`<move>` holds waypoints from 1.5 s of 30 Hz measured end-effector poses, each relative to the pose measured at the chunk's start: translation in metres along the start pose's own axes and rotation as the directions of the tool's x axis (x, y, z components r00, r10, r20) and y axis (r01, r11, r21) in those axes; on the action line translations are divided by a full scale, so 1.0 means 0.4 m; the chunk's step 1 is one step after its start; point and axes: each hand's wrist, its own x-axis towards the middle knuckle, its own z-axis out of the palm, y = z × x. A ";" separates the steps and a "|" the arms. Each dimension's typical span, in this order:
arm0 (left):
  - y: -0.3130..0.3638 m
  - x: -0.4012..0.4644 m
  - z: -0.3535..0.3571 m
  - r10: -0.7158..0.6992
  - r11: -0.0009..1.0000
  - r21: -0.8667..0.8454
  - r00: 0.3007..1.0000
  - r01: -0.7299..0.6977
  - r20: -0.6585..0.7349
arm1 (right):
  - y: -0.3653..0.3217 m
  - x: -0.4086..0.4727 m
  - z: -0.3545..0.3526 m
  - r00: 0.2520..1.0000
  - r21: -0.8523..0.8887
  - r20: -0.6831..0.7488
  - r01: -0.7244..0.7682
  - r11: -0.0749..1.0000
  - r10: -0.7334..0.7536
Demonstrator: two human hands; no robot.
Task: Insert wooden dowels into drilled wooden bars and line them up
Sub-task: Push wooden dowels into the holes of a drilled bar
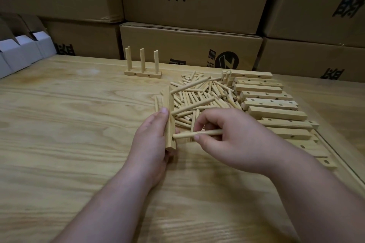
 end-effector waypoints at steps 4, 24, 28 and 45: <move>-0.005 0.001 0.001 0.031 0.999 0.013 1.000 -0.031 0.004 | -0.003 -0.001 0.003 1.000 -0.004 0.012 0.029 1.000 -0.029; -0.017 -0.005 -0.006 0.122 0.987 0.101 0.992 -0.123 0.007 | -0.026 -0.006 0.029 0.994 -0.169 0.002 0.107 0.980 -0.108; -0.017 -0.012 -0.004 0.150 0.984 0.096 0.989 -0.150 0.008 | -0.019 -0.003 0.043 0.998 -0.080 0.013 0.055 0.995 -0.054; -0.022 -0.002 -0.021 0.314 0.911 0.293 0.949 -0.292 -0.030 | -0.026 0.005 0.059 0.989 0.043 -0.026 -0.141 0.989 0.143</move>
